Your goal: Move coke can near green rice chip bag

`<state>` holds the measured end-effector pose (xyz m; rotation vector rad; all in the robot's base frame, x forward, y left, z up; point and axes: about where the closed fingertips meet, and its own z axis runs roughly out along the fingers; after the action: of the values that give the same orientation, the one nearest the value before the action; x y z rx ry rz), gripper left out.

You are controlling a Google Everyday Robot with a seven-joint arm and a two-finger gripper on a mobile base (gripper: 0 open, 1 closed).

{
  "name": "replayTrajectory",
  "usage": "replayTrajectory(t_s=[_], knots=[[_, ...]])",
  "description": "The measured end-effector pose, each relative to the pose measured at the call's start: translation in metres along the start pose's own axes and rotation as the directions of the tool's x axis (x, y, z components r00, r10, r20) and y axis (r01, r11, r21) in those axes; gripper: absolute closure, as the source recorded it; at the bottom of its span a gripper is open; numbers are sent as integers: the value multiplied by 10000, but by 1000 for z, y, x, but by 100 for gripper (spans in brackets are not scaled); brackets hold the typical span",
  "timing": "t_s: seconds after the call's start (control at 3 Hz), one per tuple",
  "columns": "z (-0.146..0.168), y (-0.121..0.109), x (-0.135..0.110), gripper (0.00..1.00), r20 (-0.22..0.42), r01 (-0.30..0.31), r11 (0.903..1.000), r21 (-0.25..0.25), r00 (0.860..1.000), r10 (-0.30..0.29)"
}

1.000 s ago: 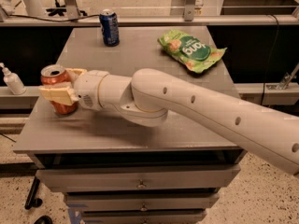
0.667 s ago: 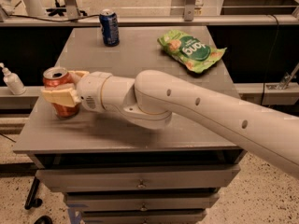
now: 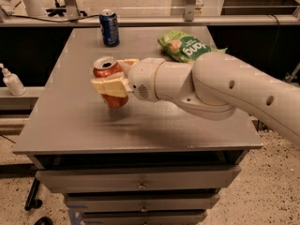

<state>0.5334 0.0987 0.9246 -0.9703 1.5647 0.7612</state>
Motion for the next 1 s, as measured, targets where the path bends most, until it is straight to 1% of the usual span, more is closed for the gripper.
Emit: replayTrajectory(t_s=[0.33, 0.67, 1.0], knots=[[0, 0, 0, 100, 0, 2, 10000, -1, 10000, -2], [-20, -16, -8, 100, -241, 340, 9974, 636, 9992, -325], [-70, -50, -26, 100, -528, 976, 9780, 1846, 9946, -892]])
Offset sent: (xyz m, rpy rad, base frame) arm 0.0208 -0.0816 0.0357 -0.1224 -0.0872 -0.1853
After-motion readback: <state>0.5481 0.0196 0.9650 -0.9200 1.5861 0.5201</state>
